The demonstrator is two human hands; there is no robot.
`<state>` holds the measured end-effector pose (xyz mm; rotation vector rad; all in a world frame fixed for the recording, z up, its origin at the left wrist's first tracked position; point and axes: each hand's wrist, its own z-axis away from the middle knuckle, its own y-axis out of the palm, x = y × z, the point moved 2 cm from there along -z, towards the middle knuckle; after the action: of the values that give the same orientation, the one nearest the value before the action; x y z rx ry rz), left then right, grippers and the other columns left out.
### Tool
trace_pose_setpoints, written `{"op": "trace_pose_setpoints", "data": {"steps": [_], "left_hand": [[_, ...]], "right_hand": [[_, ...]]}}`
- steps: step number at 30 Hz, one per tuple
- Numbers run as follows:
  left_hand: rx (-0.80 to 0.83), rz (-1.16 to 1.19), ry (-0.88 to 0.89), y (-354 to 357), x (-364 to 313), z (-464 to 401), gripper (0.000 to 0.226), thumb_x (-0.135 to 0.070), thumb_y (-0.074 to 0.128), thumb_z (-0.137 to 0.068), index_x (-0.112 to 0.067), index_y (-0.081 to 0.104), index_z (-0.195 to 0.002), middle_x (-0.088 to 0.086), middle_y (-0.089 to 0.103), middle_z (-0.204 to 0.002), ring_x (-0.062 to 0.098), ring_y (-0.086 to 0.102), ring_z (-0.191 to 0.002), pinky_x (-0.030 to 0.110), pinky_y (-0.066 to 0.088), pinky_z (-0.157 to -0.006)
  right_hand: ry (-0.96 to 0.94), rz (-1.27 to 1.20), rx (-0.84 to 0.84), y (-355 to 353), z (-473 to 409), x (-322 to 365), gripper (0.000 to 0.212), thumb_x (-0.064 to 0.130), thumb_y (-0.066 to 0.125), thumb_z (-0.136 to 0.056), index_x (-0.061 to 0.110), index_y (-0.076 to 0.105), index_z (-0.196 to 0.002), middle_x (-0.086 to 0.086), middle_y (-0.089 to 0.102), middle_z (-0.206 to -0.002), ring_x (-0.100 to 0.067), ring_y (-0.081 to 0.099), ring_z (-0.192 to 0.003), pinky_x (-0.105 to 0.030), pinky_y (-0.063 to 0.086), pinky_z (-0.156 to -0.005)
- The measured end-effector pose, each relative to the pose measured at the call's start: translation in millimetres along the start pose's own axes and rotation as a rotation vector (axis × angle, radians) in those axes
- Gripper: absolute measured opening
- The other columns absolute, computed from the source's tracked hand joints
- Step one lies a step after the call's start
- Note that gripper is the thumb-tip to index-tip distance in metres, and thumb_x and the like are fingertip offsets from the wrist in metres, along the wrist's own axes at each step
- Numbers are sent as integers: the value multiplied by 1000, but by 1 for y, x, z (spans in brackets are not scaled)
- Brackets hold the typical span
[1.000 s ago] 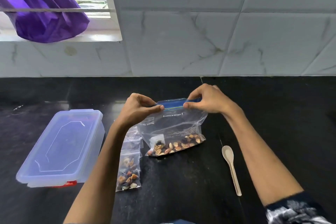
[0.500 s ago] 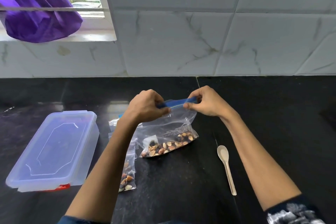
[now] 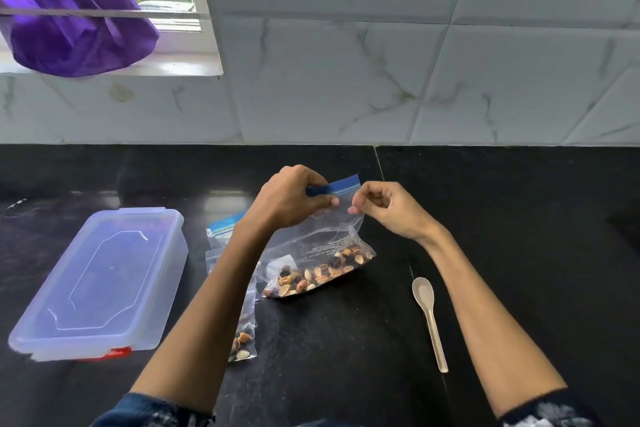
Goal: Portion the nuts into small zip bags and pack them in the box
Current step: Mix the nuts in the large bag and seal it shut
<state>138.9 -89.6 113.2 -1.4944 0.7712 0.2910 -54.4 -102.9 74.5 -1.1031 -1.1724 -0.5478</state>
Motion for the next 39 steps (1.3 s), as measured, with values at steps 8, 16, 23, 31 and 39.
{"op": "trace_pose_setpoints", "data": {"steps": [8,16,23,31,39], "left_hand": [[-29,23,22,-6,4,2,26,-34,70,-81,-14,73,-98,-1,68,-93,13,61,-80,36,55,-73],[-366,326,-9,-22,19,34,109,-57,76,-50,-27,31,-144,-4,48,-139,12,49,-122,27,42,-100],[140,573,-383,45,87,63,65,-6,84,-63,-13,50,-118,5,60,-113,19,59,-109,20,49,-83],[-407,567,-327,83,85,53,17,-7,61,-90,-10,58,-74,-3,59,-68,2,54,-59,20,45,-59],[-110,613,-304,93,101,58,62,7,79,-67,-20,49,-114,4,63,-97,15,62,-83,20,52,-75]], "right_hand": [[16,-143,-36,23,6,-29,11,5,65,-84,-5,67,-91,-10,70,-78,-17,69,-69,-27,58,-67],[101,-230,-38,31,24,-54,12,-1,51,-92,8,57,-86,-9,68,-85,-19,70,-78,-37,57,-76],[187,-360,-110,39,30,-74,21,25,58,-83,8,61,-95,-3,71,-87,-9,71,-77,-20,52,-71],[195,-256,-535,48,28,-81,19,16,51,-97,15,61,-81,-3,67,-73,-8,65,-56,-22,55,-58],[179,-228,-327,44,34,-89,13,4,59,-91,15,53,-96,-3,69,-95,6,65,-80,-12,49,-72]]}}
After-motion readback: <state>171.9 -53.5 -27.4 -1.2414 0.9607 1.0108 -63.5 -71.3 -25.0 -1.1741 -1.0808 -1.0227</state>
